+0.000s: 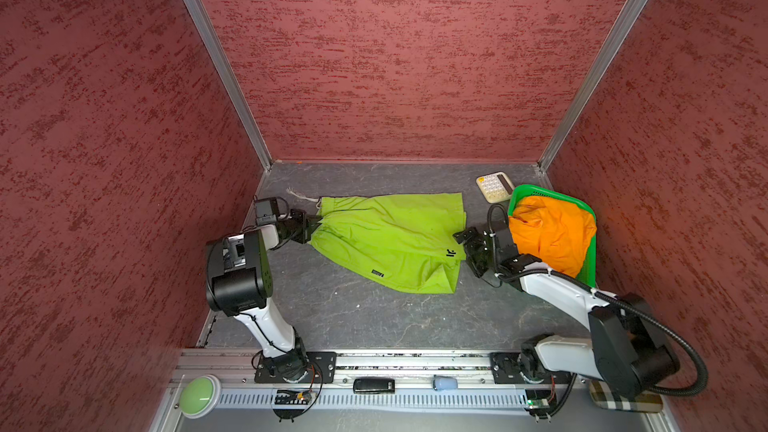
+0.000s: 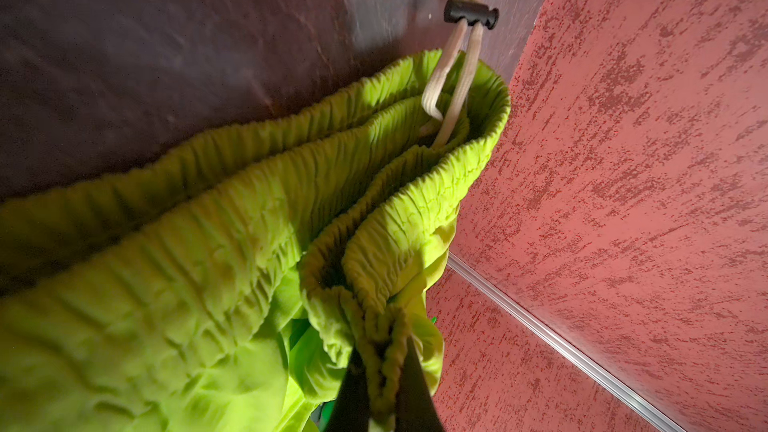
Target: Fold and stack the shorts
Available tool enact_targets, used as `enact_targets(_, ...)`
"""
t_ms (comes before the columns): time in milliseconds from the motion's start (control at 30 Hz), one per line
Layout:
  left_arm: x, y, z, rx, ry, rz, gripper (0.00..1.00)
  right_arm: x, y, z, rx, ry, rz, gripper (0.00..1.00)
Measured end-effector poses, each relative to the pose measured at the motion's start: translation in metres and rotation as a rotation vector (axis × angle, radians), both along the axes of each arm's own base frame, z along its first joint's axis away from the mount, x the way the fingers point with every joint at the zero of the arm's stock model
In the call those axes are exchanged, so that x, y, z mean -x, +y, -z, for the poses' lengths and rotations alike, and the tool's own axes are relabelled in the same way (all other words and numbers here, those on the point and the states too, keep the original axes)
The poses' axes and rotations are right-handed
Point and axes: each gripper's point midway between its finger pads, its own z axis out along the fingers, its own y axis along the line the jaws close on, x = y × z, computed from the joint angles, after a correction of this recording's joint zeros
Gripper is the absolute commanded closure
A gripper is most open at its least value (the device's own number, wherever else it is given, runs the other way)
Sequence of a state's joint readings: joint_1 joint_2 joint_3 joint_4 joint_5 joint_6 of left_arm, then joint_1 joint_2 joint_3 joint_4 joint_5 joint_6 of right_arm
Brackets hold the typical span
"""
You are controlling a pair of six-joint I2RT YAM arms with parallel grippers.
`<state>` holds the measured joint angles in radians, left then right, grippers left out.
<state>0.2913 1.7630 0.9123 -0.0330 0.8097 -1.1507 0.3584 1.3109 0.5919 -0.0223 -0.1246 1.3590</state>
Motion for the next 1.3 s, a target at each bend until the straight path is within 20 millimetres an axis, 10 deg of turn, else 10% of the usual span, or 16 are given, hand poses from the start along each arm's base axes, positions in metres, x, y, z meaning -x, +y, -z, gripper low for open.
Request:
enact_targets(767, -0.003, -0.001, -0.010, -0.022, -0.031, 0.019, 1.00, -0.046, -0.011, 0.044, -0.004, 0.084, 0.129, 0.29)
enact_targets(933, -0.005, 0.000, -0.013, -0.031, -0.038, 0.026, 1.00, -0.056, -0.008, 0.050, 0.030, 0.088, 0.103, 0.49)
enact_targets(1300, -0.004, 0.007, -0.016, -0.049, -0.040, 0.020, 1.00, -0.078, -0.024, 0.026, 0.379, 0.037, -0.086, 0.41)
